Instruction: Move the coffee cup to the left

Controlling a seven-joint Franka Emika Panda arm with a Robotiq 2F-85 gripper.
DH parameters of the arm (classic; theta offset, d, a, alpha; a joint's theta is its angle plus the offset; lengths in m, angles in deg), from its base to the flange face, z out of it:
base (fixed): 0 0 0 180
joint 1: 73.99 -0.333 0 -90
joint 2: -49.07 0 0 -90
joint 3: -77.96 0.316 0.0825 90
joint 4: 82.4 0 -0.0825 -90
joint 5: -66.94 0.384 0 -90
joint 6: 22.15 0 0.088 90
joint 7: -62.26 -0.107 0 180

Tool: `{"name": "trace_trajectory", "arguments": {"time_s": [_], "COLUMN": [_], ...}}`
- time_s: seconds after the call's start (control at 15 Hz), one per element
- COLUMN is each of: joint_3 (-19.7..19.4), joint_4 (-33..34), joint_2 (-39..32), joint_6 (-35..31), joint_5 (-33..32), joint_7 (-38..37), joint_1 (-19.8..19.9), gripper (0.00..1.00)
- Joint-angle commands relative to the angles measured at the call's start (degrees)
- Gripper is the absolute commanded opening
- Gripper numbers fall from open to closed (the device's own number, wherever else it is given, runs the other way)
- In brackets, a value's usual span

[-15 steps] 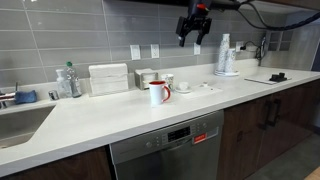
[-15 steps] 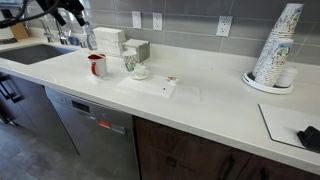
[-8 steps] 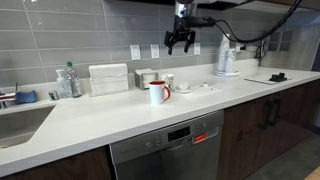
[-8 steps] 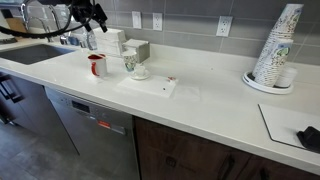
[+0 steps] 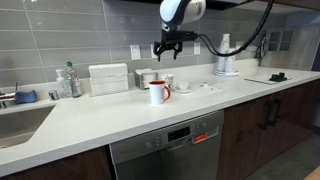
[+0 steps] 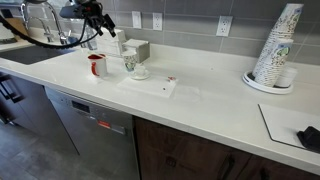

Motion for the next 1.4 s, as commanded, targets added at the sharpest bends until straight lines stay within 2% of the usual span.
{"name": "trace_trajectory", "arguments": {"time_s": [0.0,0.4,0.73,1.07,1.33], "joint_3": [-1.32,-1.48,-4.91,-7.95,-12.06], "joint_4": [0.58,1.27,8.09,14.00,18.29], "joint_2": [-0.60,-1.07,-8.62,-16.13,-21.46], "joint_6": [0.04,0.05,0.19,-2.04,-4.55], "joint_5": [0.50,0.55,-6.68,-8.08,-10.36], "joint_7": [0.07,-0.12,-12.75,-17.59,-21.79], "joint_1": [-1.49,-1.61,-4.49,-7.81,-10.96], "gripper": [1.00,1.00,1.00,1.00,1.00]}}
